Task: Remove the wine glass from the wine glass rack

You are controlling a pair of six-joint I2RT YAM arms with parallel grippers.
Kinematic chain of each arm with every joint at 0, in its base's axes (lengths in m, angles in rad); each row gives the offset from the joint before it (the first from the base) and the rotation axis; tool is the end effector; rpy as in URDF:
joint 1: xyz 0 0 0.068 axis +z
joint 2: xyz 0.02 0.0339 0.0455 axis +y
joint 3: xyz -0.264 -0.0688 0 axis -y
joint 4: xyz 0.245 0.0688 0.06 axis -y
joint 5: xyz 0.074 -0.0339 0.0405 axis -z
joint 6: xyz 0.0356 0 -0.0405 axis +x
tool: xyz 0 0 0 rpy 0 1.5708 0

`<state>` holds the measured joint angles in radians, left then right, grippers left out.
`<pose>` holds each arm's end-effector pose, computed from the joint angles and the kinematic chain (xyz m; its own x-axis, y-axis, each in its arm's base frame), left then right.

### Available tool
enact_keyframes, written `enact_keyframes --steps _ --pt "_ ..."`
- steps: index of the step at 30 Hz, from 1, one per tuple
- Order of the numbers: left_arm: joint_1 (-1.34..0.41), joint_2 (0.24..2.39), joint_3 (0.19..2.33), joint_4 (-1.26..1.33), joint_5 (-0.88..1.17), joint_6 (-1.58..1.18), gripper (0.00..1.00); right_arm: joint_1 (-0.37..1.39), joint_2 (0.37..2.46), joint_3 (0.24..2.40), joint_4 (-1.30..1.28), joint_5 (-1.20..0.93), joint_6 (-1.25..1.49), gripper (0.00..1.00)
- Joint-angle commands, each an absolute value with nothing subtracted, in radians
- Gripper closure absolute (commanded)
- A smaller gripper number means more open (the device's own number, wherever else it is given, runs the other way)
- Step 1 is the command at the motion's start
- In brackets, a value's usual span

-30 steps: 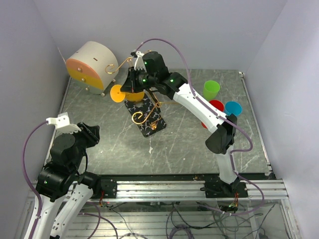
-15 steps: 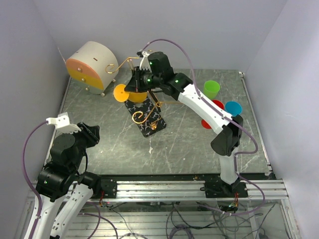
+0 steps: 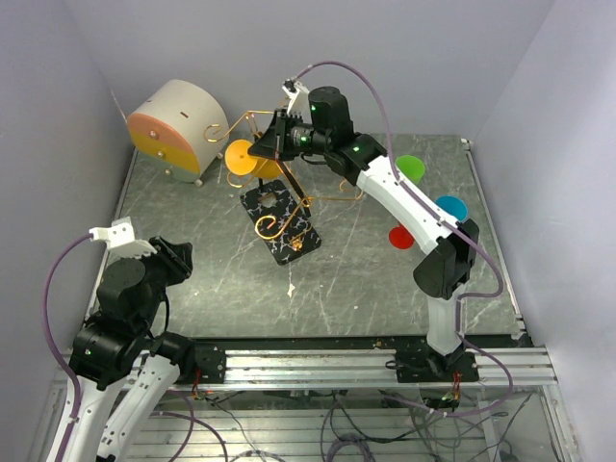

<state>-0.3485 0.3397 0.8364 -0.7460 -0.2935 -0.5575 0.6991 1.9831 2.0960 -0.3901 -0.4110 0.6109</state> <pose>0.0624 -0.0117 0.3443 -0.2303 -0.4552 -0.8601 -0.0689 0.8893 -0.4521 0.3468 0.3102 0.4134 -0.6787 0.1164 -0.7251 -0.6040 0.4732 0.6413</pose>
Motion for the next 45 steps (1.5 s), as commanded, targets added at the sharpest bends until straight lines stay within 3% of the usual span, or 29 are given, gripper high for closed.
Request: enact_keyframes --steps 1,16,26,33,39,45 --pt "-0.345 0.343 0.832 -0.735 -0.322 -0.563 0.55 0.701 2.014 2.108 -0.225 -0.528 0.649 1.00" --pt "-0.345 0.343 0.833 -0.735 -0.327 -0.563 0.55 0.700 2.025 2.154 -0.134 -0.636 0.731 1.00" --pt "-0.345 0.350 0.834 -0.736 -0.326 -0.565 0.55 0.688 1.908 2.199 -0.156 -0.623 0.722 1.00" --pt "-0.345 0.348 0.833 -0.735 -0.322 -0.564 0.55 0.665 1.750 2.115 -0.107 -0.633 0.664 1.00" --pt "-0.345 0.375 0.838 -0.712 -0.279 -0.592 0.50 0.711 1.498 1.948 -0.301 -0.411 0.287 1.00" --pt "-0.345 0.497 0.943 -0.664 0.023 -0.853 0.40 0.755 1.182 1.580 -0.391 -0.113 0.044 1.00"
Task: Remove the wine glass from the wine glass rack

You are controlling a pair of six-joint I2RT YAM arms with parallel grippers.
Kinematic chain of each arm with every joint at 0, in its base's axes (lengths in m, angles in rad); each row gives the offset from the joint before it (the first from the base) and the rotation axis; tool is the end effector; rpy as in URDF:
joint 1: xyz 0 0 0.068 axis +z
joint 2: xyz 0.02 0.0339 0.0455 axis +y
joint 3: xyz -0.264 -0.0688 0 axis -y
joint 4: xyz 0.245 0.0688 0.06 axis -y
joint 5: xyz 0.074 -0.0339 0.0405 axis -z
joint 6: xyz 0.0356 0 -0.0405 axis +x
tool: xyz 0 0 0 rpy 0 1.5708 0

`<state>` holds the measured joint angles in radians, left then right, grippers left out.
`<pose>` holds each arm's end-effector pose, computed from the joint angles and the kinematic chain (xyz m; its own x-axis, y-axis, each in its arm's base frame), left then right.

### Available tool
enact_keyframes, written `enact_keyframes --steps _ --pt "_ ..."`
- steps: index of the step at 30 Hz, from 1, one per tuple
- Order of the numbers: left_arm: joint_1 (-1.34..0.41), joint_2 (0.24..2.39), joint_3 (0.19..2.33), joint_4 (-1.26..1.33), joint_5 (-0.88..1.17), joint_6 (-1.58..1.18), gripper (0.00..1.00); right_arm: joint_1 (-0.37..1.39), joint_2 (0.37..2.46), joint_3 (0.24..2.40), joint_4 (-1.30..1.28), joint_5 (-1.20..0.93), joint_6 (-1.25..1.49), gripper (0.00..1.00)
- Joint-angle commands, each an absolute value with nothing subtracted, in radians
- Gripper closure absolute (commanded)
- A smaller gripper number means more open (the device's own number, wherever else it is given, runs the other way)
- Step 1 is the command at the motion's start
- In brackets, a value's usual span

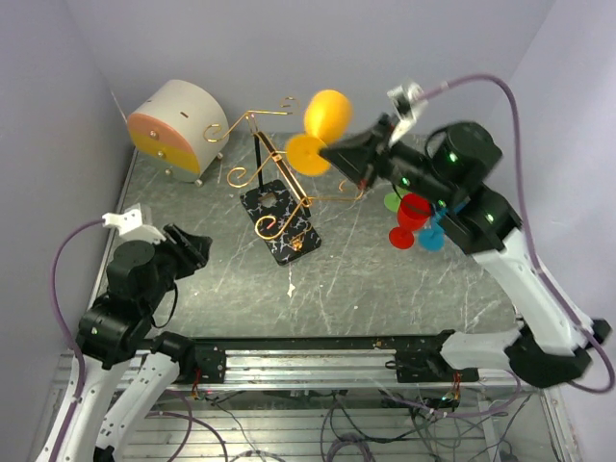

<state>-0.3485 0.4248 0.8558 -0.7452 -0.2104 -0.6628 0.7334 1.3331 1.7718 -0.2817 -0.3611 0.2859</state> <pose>0.0782 -0.0205 0.3455 -0.3196 -0.5241 -0.7894 -0.0626 0.8430 -0.5343 0.1848 0.1835 0.5452 -0.1383 0.2305 -0.9632 -0.8823 0.4132 0.2256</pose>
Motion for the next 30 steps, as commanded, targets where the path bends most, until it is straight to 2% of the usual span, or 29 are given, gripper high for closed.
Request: enact_keyframes --steps 1,6,12,16,17,22,25,30 --pt "-0.345 0.521 0.965 -0.635 0.083 -0.901 0.39 0.762 1.134 1.528 -0.391 -0.086 0.020 1.00" --pt "-0.345 0.638 1.079 -0.528 0.362 -1.113 0.33 0.781 0.944 1.367 -0.402 -0.014 -0.060 1.00" --pt "-0.345 0.725 1.070 -0.361 0.637 -1.427 0.29 0.781 0.912 1.336 -0.406 -0.050 -0.094 1.00" --pt "-0.345 0.715 1.012 -0.286 0.649 -1.586 0.28 0.785 0.958 1.345 -0.380 -0.091 -0.103 1.00" --pt "-0.345 0.712 1.004 -0.269 0.645 -1.609 0.25 0.790 0.969 1.350 -0.372 -0.095 -0.105 1.00" --pt "-0.345 0.734 1.029 -0.275 0.628 -1.621 0.22 0.858 1.032 1.394 -0.340 -0.079 -0.116 1.00" --pt "-0.345 0.753 1.041 -0.278 0.629 -1.615 0.21 0.951 1.084 1.429 -0.339 -0.010 -0.140 1.00" --pt "-0.345 0.764 1.028 -0.263 0.634 -1.619 0.22 1.187 1.166 1.459 -0.319 0.218 -0.215 1.00"
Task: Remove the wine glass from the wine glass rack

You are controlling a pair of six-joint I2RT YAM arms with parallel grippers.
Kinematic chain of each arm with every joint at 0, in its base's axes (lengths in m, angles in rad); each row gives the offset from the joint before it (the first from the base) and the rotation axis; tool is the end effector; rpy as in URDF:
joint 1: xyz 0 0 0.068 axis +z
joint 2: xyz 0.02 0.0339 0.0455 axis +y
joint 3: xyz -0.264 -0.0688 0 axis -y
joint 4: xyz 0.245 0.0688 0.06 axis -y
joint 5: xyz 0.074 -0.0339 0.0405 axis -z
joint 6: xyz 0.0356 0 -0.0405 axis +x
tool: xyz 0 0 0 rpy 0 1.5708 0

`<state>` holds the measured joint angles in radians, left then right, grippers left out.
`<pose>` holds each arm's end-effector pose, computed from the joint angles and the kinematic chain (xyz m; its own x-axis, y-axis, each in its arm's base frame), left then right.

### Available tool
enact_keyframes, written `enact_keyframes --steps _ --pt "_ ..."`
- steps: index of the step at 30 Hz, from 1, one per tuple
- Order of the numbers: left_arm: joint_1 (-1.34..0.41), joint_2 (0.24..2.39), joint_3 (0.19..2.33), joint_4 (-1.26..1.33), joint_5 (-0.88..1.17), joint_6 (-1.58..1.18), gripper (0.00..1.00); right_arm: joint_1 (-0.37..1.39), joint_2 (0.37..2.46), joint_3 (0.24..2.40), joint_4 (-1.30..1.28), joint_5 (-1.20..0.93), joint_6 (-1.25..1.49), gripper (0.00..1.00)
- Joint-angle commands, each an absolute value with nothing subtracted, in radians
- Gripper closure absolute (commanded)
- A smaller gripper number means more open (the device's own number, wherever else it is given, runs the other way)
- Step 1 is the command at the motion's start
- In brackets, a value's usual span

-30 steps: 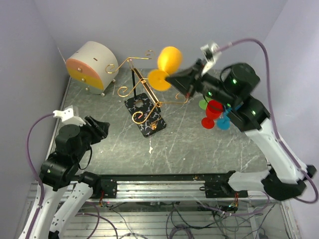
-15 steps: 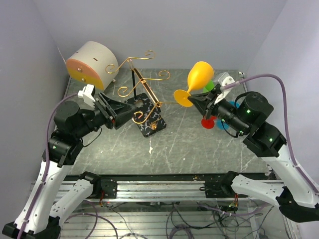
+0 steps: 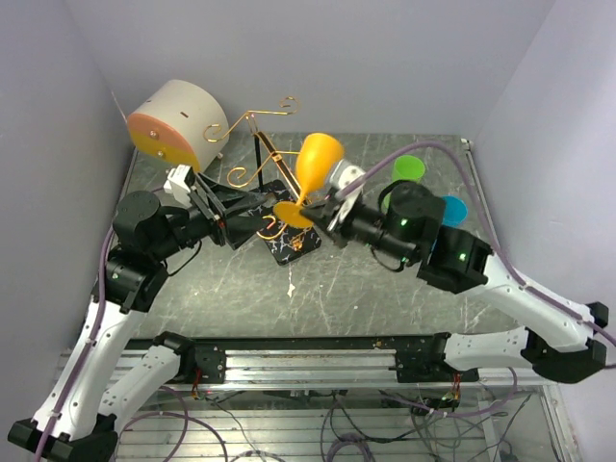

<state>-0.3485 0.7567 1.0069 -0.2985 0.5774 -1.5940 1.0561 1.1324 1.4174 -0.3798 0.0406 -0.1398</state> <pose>0.1384 -0.0709 0.4085 -0.7973 -0.6016 0.0495 -0.0639 0.0025 -0.9980 0.1171 0.2041 0.4686 0.0723 -0.1550 -0.9853 -0.8480 0.5104 -0.1425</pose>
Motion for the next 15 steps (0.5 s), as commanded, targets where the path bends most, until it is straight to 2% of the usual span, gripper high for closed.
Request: enact_keyframes --steps 1,10,15 --pt "-0.345 0.764 1.023 -0.266 0.637 -1.618 0.22 1.216 1.178 1.458 -0.308 0.252 -0.229 1.00" --pt "-0.345 0.710 0.989 -0.266 0.634 -1.642 0.24 1.483 1.269 1.410 -0.172 0.574 -0.418 1.00" --pt "-0.344 0.682 0.985 -0.265 0.649 -1.658 0.25 1.548 1.322 1.379 -0.095 0.701 -0.538 1.00"
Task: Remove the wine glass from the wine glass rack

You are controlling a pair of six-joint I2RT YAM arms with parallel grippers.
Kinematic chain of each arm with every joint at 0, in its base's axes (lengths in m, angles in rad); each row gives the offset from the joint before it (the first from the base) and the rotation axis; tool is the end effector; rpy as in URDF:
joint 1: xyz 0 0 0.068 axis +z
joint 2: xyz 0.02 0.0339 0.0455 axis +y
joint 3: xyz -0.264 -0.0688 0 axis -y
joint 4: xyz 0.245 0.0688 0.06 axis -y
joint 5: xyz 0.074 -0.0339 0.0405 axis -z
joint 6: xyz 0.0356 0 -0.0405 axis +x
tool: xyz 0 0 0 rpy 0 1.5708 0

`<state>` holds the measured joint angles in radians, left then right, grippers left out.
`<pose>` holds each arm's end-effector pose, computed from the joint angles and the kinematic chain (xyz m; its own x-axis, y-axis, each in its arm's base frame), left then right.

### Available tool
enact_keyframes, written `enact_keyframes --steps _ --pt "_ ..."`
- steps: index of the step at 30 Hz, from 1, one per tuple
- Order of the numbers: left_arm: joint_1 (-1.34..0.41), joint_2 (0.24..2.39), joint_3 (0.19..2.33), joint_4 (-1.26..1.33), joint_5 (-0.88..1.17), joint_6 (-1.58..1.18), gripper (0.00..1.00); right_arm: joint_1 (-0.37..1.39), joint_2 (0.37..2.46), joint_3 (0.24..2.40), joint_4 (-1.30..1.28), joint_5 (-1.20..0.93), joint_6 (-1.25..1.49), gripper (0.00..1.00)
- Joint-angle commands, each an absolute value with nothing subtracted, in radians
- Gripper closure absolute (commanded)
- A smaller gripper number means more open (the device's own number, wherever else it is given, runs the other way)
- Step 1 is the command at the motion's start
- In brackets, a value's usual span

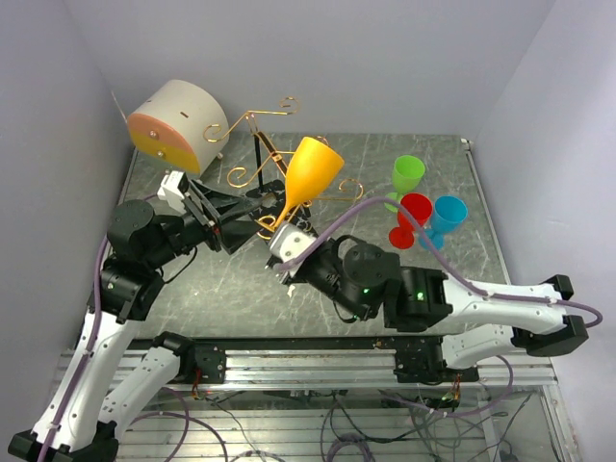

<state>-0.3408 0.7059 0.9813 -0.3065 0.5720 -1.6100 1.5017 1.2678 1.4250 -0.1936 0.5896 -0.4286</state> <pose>0.1278 -0.0658 0.4059 -0.7892 -0.6116 0.0560 -0.0603 -0.0136 -0.9981 0.0389 0.2753 0.4593 0.3264 -0.2873 -0.9005 -0.7203 0.5413 -0.4337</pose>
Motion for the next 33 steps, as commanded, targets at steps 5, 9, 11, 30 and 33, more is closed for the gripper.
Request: enact_keyframes --steps 5,9,11,30,33 --pt "-0.344 0.661 1.006 -0.333 0.640 -1.626 0.25 1.560 1.303 1.302 0.054 0.802 -0.617 1.00" --pt "-0.345 0.658 0.997 -0.332 0.644 -1.627 0.25 1.567 1.274 1.250 0.124 0.822 -0.682 1.00" --pt "-0.345 0.662 0.997 -0.329 0.643 -1.628 0.25 1.573 1.289 1.250 0.119 0.837 -0.706 1.00" --pt "-0.345 0.673 1.002 -0.371 0.641 -1.587 0.27 1.651 1.279 1.132 0.368 0.843 -0.938 1.00" --pt "-0.345 0.671 0.991 -0.366 0.643 -1.590 0.28 1.663 1.294 1.147 0.374 0.837 -0.955 1.00"
